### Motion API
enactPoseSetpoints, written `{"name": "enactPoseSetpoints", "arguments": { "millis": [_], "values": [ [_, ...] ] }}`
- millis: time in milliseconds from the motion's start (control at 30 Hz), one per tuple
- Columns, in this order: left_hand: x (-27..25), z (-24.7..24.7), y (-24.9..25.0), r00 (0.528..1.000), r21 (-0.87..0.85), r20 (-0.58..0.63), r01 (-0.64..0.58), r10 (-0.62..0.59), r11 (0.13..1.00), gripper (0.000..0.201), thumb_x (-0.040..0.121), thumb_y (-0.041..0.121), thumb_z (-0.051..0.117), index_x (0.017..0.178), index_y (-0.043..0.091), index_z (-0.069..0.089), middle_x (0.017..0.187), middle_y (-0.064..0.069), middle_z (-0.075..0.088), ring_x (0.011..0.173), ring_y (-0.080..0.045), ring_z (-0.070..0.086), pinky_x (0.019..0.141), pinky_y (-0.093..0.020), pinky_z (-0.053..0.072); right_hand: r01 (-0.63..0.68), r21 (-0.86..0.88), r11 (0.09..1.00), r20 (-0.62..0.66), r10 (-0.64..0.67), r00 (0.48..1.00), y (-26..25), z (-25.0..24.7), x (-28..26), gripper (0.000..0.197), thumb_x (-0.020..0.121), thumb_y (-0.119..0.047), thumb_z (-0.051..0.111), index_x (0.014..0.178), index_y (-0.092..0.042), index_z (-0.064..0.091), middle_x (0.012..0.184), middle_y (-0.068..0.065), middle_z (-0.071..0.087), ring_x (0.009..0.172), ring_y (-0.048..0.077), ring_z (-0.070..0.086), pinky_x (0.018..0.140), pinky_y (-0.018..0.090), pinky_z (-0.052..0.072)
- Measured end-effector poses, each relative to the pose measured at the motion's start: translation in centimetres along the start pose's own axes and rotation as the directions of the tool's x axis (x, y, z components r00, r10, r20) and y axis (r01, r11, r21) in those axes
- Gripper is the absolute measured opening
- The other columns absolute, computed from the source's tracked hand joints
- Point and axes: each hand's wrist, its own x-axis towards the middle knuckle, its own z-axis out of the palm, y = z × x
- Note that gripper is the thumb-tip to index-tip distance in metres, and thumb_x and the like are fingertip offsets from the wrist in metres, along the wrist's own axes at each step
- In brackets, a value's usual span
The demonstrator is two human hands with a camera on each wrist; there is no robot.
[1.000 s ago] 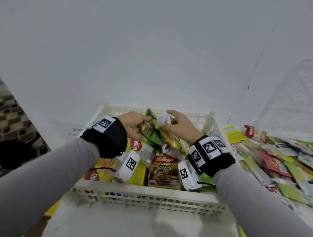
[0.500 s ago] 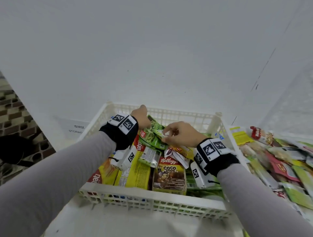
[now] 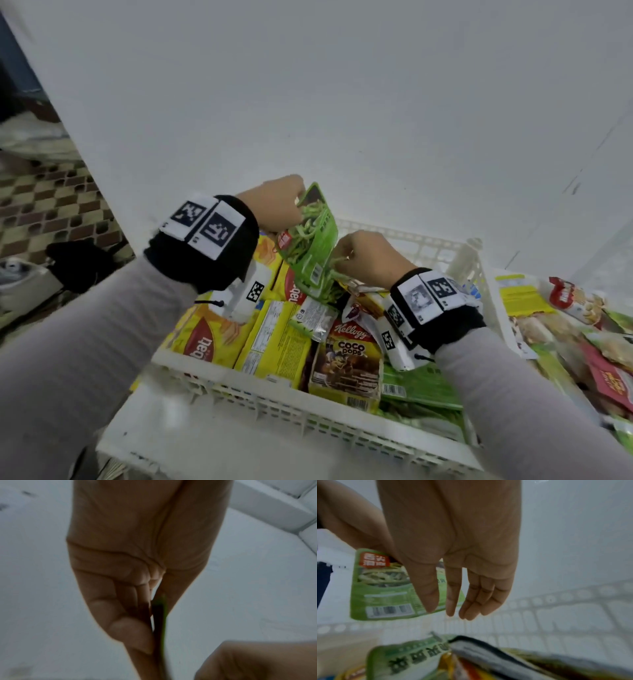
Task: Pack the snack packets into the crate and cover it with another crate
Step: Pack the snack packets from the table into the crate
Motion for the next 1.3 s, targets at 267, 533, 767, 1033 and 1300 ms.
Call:
{"name": "enactPoseSetpoints", "arguments": {
  "millis": [267, 533, 767, 1033, 1300],
  "values": [
    [-7.1, -2.0, -2.7, 0.992, -0.081, -0.113, 0.055, -0.064, 0.995, 0.035, 0.086, 0.002, 0.053, 0.115, 0.017, 0.04, 0.09, -0.014, 0.067, 0.083, -0.029, 0.065, 0.068, -0.04, 0.051, -0.118, 0.927, 0.355, 0.155, -0.08, 0.985, -2.6, -0.8, 0.8, 0.052, 0.086, 0.006, 0.057, 0.129, -0.018, 0.042, 0.085, 0.009, 0.063, 0.075, 0.019, 0.065, 0.072, 0.036, 0.06],
    [-12.1, 2.0, -5.8, 0.941, 0.054, -0.188, 0.297, -0.282, 0.953, 0.047, 0.089, 0.009, 0.055, 0.131, 0.02, 0.037, 0.103, -0.011, 0.061, 0.085, -0.024, 0.058, 0.069, -0.034, 0.049, -0.178, 0.625, 0.76, 0.443, -0.158, 0.882, -6.5, 3.4, 1.3, 0.025, 0.091, 0.001, 0.055, 0.115, -0.002, 0.051, 0.101, 0.02, 0.063, 0.08, 0.032, 0.07, 0.074, 0.039, 0.059],
    [-11.9, 5.5, -7.0, 0.944, 0.266, 0.03, 0.309, -0.328, 0.913, 0.037, 0.093, 0.023, 0.052, 0.13, 0.019, 0.047, 0.129, -0.006, 0.053, 0.117, -0.023, 0.05, 0.086, -0.025, 0.038, -0.119, 0.366, 0.923, 0.515, -0.095, 0.852, -8.2, 6.3, 1.3, 0.039, 0.087, -0.002, 0.061, 0.122, 0.014, 0.05, 0.112, 0.028, 0.063, 0.09, 0.035, 0.069, 0.082, 0.048, 0.056],
    [-11.0, 6.4, -7.5, 0.866, 0.418, 0.241, 0.313, -0.437, 0.853, 0.01, 0.092, 0.017, 0.042, 0.089, 0.012, 0.05, 0.085, -0.003, 0.054, 0.085, -0.025, 0.053, 0.074, -0.033, 0.043, 0.596, -0.302, 0.745, 0.489, -0.415, 0.767, -11.6, 7.7, -1.2, 0.03, 0.084, -0.027, 0.066, 0.104, -0.006, 0.06, 0.106, 0.014, 0.055, 0.105, 0.027, 0.045, 0.085, 0.035, 0.044],
    [-11.6, 5.8, -7.6, 0.873, 0.367, 0.267, 0.3, -0.409, 0.88, 0.034, 0.09, 0.014, 0.044, 0.124, 0.014, 0.046, 0.124, -0.011, 0.055, 0.112, -0.028, 0.052, 0.091, -0.036, 0.043, 0.628, -0.084, 0.774, 0.632, -0.446, 0.634, -12.8, 7.9, -2.8, 0.014, 0.092, -0.005, 0.052, 0.098, 0.005, 0.06, 0.082, 0.019, 0.053, 0.079, 0.026, 0.043, 0.063, 0.031, 0.034]
  ]
}}
